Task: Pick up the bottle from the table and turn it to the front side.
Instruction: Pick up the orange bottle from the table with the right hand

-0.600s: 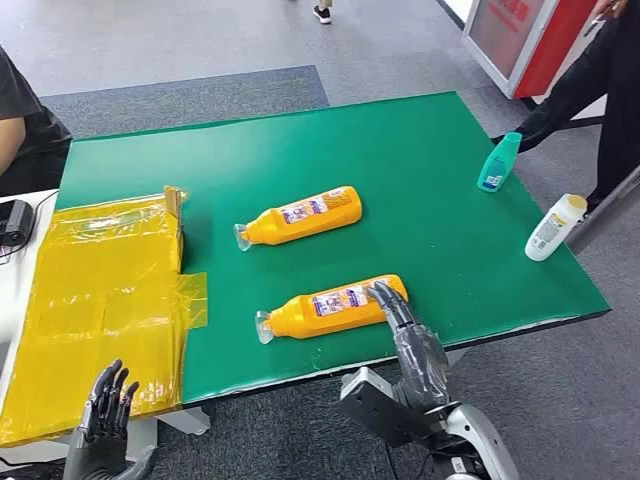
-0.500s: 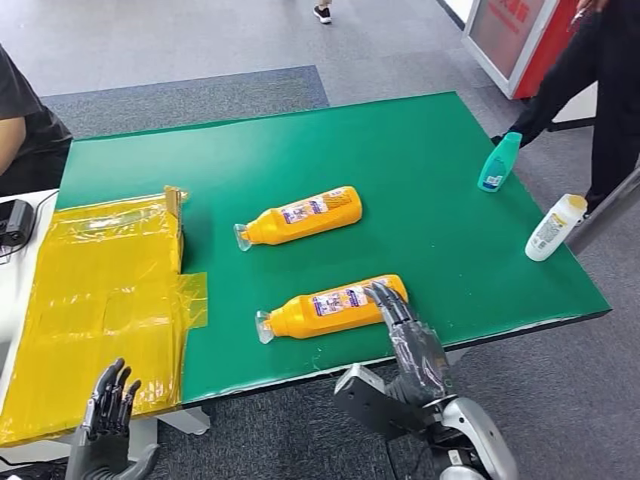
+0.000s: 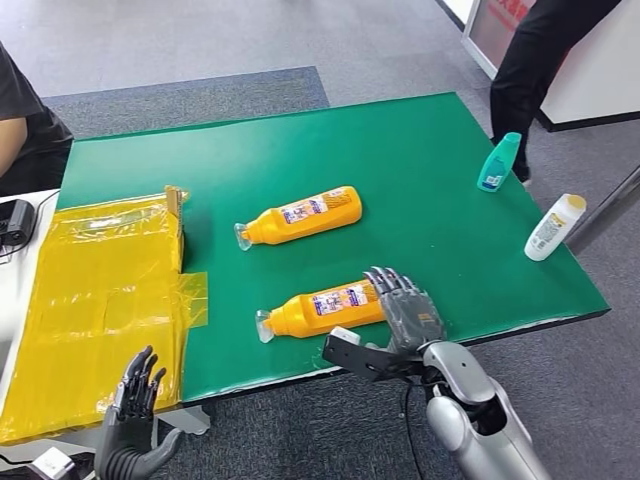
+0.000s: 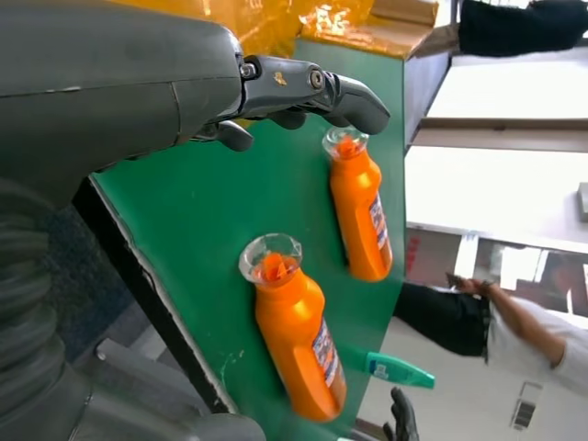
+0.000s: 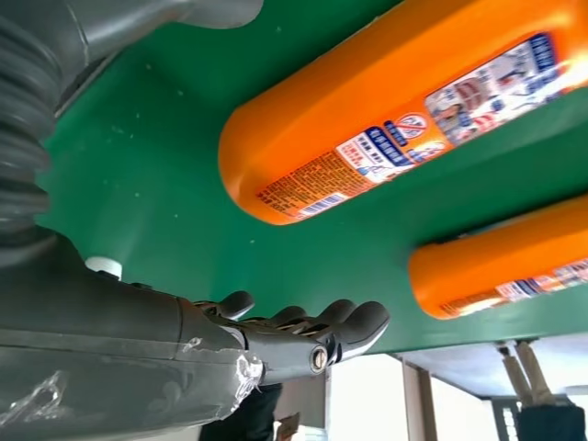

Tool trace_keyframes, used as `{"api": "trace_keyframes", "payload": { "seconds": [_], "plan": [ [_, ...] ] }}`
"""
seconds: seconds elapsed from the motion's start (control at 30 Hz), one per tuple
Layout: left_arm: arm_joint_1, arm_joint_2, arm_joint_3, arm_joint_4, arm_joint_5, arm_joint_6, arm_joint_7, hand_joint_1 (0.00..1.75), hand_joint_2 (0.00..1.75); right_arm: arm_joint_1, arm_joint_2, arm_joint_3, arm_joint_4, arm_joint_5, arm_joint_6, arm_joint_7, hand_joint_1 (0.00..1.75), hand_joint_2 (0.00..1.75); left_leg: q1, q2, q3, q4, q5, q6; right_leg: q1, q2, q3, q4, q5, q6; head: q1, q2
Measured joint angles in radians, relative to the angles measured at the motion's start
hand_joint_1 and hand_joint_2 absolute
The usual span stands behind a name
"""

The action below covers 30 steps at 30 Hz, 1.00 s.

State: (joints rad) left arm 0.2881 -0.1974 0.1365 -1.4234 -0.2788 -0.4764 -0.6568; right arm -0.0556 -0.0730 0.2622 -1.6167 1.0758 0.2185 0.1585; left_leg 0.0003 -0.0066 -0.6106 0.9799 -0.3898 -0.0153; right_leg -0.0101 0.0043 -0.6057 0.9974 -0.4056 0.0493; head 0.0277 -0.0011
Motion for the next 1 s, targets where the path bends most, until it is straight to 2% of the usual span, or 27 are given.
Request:
{"api": "trace_keyframes", "payload": {
  "seconds": [0.43,0.67,1.0],
  "plan": [
    [-0.03,0.067,-0.127,0.055,0.017,0.092,0.0,0.0,1.75,-0.145,-0.022,0.03,0.181,0.093,0.047,0.022,0.0,1.75,0.0,0.0,0.0,0.0,0.0,0.0,0.0,0.0,0.0,0.0,0.0,0.0,0.0,0.0],
    [-0.053,0.088,-0.17,0.088,0.017,0.111,-0.004,0.0,1.75,-0.239,-0.025,0.065,0.303,0.12,0.102,0.014,0.0,1.75,0.0,0.0,-0.001,0.0,0.001,0.001,0.0,0.0,0.0,0.0,0.001,0.0,0.0,0.0],
    [-0.074,0.109,-0.213,0.127,0.023,0.126,-0.006,0.0,1.75,-0.32,-0.025,0.106,0.422,0.121,0.12,0.001,0.0,1.75,0.0,0.0,-0.001,0.0,0.001,0.001,0.0,0.0,-0.001,0.0,0.001,0.0,0.0,0.0]
  ]
}}
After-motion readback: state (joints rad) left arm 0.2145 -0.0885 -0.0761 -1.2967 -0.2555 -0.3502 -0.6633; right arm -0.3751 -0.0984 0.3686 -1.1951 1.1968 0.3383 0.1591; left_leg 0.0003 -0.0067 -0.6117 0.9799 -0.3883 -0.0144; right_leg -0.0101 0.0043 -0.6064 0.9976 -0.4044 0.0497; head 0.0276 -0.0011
